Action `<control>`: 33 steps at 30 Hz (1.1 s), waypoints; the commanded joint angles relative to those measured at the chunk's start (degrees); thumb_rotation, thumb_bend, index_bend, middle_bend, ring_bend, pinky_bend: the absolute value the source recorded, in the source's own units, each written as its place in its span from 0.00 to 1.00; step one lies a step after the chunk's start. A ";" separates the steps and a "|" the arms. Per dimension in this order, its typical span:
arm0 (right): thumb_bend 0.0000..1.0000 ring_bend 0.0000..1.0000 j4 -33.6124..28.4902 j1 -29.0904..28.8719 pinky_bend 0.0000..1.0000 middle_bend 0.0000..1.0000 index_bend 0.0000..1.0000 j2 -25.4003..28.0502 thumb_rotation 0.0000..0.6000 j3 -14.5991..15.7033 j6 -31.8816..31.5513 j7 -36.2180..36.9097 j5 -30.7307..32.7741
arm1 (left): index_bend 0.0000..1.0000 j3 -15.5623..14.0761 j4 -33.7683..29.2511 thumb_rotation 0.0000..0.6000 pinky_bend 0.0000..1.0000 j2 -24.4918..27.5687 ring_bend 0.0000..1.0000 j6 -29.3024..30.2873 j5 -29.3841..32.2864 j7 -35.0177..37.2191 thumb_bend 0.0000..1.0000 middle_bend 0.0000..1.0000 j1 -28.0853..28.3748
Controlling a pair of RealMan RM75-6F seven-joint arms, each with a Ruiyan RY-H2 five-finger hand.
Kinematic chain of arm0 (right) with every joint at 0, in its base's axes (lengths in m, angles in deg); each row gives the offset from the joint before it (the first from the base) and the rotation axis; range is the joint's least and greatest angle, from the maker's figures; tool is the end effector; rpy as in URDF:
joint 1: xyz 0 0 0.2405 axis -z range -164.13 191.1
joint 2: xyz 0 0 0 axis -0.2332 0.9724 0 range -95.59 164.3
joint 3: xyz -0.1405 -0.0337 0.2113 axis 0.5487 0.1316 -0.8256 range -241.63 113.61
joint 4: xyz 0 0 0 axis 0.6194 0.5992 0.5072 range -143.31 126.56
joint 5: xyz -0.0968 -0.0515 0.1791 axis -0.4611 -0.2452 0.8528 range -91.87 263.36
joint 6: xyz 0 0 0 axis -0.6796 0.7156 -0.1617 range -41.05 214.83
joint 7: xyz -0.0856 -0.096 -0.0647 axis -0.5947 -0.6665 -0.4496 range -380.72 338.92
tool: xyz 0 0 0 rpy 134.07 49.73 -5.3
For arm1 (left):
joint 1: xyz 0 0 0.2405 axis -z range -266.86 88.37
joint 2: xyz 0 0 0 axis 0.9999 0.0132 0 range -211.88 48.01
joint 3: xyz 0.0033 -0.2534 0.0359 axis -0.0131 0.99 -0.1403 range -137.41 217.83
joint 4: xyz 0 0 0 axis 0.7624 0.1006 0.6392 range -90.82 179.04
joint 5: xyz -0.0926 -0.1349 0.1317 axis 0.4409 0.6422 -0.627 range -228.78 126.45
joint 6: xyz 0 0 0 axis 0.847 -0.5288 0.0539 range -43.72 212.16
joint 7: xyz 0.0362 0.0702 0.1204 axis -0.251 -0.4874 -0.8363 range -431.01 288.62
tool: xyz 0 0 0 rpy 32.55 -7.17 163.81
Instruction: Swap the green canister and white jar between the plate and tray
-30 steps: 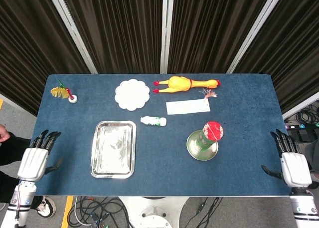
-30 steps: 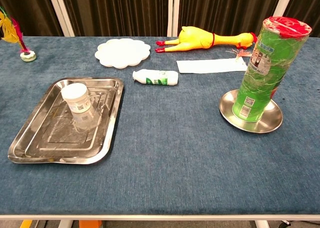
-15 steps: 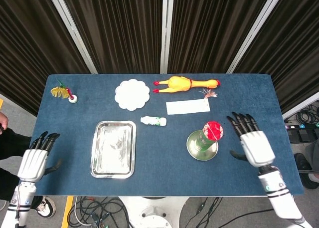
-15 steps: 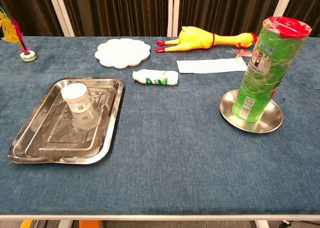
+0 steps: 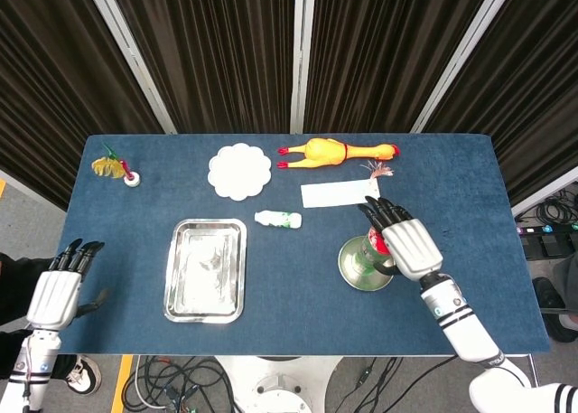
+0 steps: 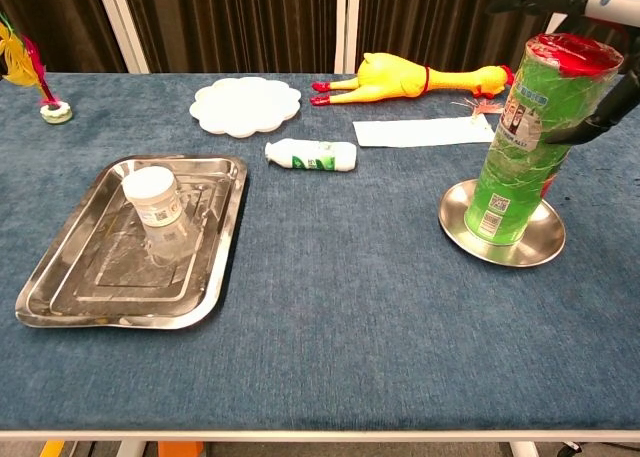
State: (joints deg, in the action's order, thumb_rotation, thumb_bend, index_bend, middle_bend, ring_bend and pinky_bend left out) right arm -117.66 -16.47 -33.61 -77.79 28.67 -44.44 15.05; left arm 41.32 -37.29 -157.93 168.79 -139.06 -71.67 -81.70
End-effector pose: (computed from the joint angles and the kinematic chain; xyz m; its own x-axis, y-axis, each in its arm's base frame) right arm -0.1513 -0.2945 0.0860 0.4475 -0.1790 0.8762 -0.8551 -0.3725 0.3606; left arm -0.3162 0.1906 0.1007 0.3940 0.0243 0.9188 0.9168 -0.0820 -0.3909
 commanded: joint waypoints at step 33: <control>0.19 0.35 -2.02 -14.21 0.58 0.40 0.39 -7.45 1.00 -3.99 1.53 -4.03 2.61 | 0.14 0.23 -0.27 1.00 0.20 0.25 0.05 -0.36 -0.33 0.34 0.22 0.14 0.51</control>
State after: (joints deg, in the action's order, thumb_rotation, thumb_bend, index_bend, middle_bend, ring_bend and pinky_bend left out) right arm -121.78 -28.25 -38.52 -81.04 28.56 -47.31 16.09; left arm 41.53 -37.58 -157.65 168.45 -139.40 -71.34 -81.20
